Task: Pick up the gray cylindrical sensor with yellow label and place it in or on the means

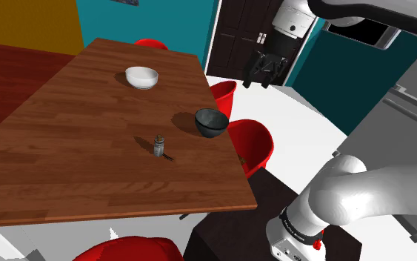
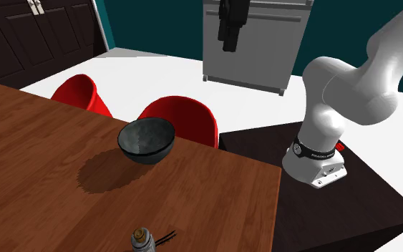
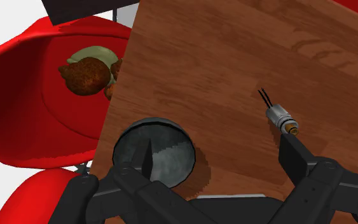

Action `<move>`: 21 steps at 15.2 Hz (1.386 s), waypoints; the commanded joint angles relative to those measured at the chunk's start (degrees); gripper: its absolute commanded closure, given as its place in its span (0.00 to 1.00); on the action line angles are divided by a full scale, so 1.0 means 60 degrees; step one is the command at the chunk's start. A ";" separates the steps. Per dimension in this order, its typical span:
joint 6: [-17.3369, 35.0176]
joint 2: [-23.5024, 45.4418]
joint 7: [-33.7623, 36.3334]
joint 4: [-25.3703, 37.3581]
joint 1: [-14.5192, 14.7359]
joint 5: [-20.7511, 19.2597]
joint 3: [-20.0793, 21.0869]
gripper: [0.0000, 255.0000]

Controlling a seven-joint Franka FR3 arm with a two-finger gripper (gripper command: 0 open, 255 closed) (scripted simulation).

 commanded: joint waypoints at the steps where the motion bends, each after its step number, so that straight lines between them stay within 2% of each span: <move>1: 0.0000 0.0000 0.0000 0.0000 0.0000 0.0000 0.0000 0.00; 11: 0.1777 0.2857 0.1512 0.0250 0.0211 0.0438 0.1177 0.00; 21: 0.3055 0.6345 0.3051 0.1611 0.0425 0.0310 0.2046 0.00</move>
